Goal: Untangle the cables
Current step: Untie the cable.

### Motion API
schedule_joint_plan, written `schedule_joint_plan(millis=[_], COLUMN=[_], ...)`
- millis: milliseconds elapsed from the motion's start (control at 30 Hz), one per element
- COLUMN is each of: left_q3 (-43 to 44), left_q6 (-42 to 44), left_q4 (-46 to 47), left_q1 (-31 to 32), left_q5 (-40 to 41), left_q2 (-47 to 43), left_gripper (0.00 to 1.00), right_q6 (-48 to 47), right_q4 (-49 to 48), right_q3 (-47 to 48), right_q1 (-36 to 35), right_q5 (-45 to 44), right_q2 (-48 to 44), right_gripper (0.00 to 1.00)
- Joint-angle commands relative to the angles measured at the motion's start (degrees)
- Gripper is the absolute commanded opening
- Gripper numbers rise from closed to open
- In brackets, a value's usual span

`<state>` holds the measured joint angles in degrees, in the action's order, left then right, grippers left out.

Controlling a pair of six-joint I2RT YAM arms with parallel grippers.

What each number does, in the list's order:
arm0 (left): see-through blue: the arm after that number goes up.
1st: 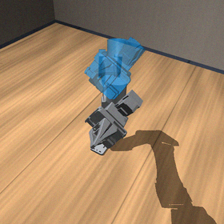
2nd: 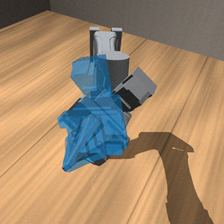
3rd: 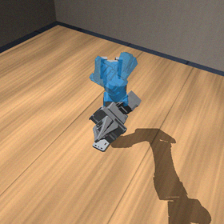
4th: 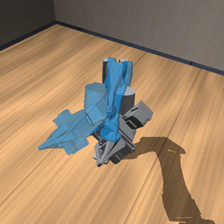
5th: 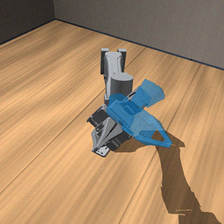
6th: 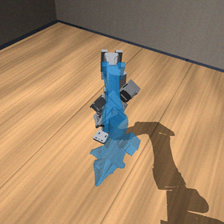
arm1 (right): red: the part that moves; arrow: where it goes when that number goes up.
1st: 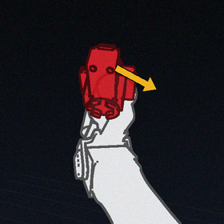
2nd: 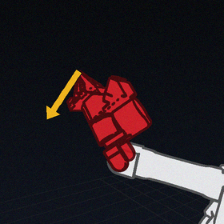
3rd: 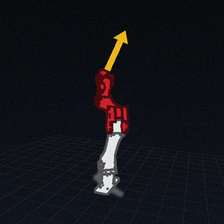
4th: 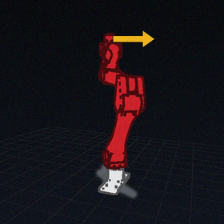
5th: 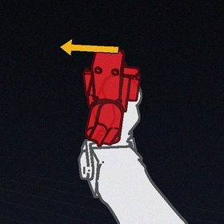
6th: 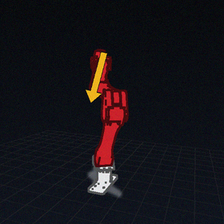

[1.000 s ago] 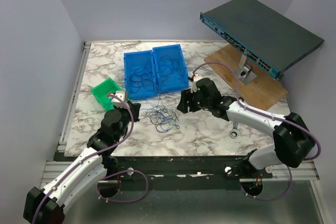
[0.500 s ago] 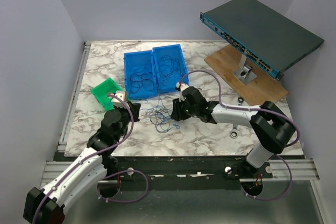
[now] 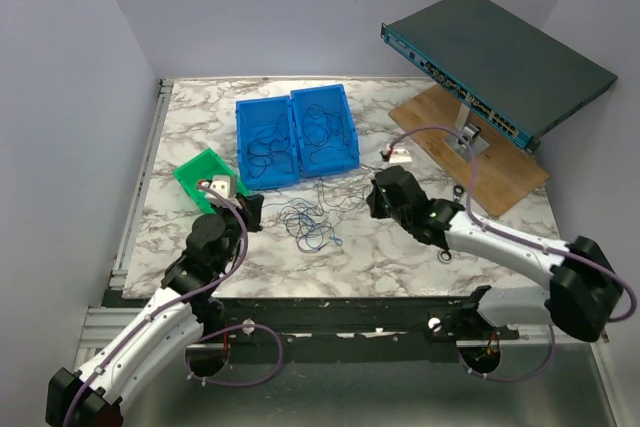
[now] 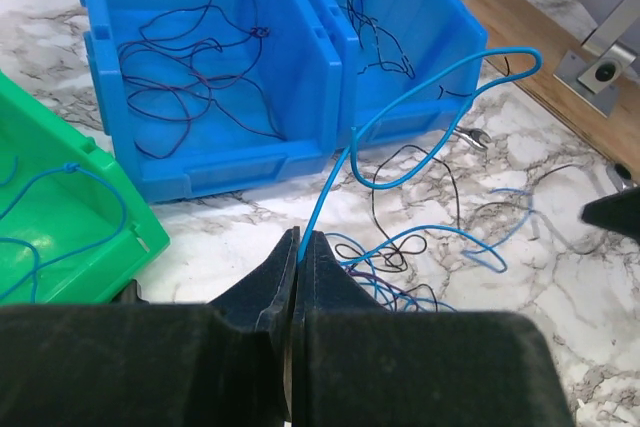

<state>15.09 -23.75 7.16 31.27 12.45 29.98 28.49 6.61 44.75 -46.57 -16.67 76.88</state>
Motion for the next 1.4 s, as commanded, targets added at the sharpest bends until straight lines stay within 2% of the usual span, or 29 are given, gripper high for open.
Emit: schedule_joint_plan(millis=[0,133,267,533,633,733,833,1033,1167,1367], left_q3=[-1.95,-2.08,-2.61,-0.09,4.1,9.36,15.91,28.97,36.61,46.77], left_q6=[-0.94,-1.1,-1.48,-5.05,-7.08,-7.65,-6.91,-4.47,-1.41,1.79], left_q4=[-0.04,-0.29,-0.29,-5.18,-6.1,-7.01,-9.05,-17.16,-22.51,-31.21], left_q1=[0.15,0.15,0.13,0.14,0.13,0.2,0.2,0.17,0.07,-1.85], left_q5=[3.27,4.62,6.18,11.69,9.34,6.36,3.14,2.09,6.17,19.15], left_q2=[-3.09,-3.51,-4.47,-8.82,-8.22,-4.95,-1.09,5.38,10.13,16.0], left_gripper=[0.0,0.0,0.0,0.0,0.0,0.0,0.0,0.0,0.0,0.0], right_q6=[6.69,8.38,5.97,4.34,0.99,-3.27,-3.07,-1.44,-0.68,1.5], right_q4=[10.23,13.92,14.13,20.73,18.86,16.1,18.6,19.84,19.36,16.33], right_q3=[-2.14,-2.13,-1.23,7.69,12.96,16.75,19.88,16.02,12.67,7.03], right_q1=[-0.28,-0.28,-0.29,-0.28,-0.28,-0.28,-0.28,-0.28,-0.28,-0.28], right_q5=[-19.12,-23.61,-23.57,-33.14,-30.84,-22.49,-16.24,-14.82,-14.47,-13.5], right_q2=[-10.15,-20.55,-27.16,-29.36,-29.13,-27.73,-24.88,-24.96,-24.91,-25.11], right_gripper=[0.01,0.01,0.01,0.01,0.01,0.01,0.01,0.01,0.01,0.01])
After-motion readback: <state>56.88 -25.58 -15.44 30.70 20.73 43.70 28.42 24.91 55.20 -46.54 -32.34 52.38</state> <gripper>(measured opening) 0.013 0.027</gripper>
